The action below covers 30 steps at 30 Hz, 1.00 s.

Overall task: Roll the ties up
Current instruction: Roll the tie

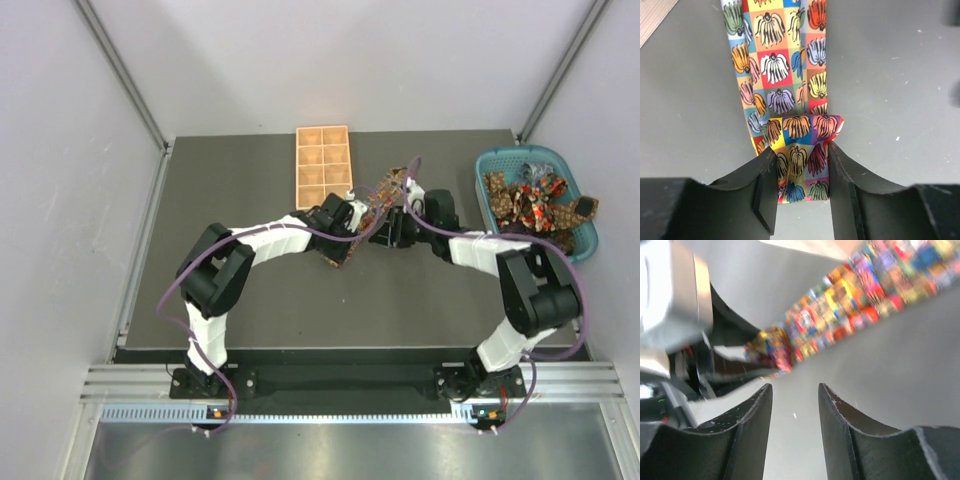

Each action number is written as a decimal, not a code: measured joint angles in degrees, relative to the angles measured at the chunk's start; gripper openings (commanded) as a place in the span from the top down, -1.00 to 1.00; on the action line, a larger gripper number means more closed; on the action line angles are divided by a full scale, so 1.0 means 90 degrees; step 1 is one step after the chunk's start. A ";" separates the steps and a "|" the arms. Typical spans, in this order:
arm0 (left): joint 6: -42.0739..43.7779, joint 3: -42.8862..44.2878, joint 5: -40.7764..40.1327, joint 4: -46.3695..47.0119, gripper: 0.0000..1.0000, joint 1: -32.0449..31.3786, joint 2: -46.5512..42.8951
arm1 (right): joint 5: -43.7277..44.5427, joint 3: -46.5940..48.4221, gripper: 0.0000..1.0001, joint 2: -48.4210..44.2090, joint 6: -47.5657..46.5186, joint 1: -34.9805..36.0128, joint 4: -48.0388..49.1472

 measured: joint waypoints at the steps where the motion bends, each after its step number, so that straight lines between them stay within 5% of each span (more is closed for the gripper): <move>1: 0.0000 0.0010 -0.0041 -0.0029 0.28 -0.0007 0.0000 | 0.0192 -0.0236 0.16 -0.0265 -0.0027 0.0024 -0.0049; 6: -0.0036 0.0063 -0.0274 -0.0202 0.27 -0.0027 0.0000 | 0.1389 -0.0891 0.16 -0.1520 -0.0423 0.0636 -0.0345; 16: -0.0119 0.0393 -0.0410 -0.0721 0.26 -0.0029 0.0151 | 0.4201 -0.1596 0.14 -0.2975 -0.1591 0.3466 -0.0641; 23: -0.0119 0.0918 -0.0330 -0.1314 0.26 -0.0005 0.0444 | 0.5916 -0.0903 0.17 -0.2302 -0.2336 0.5183 -0.1234; 30: -0.0119 0.1440 -0.0308 -0.1916 0.24 -0.0002 0.0729 | 0.7281 0.0726 0.20 -0.0629 -0.2907 0.5909 -0.2176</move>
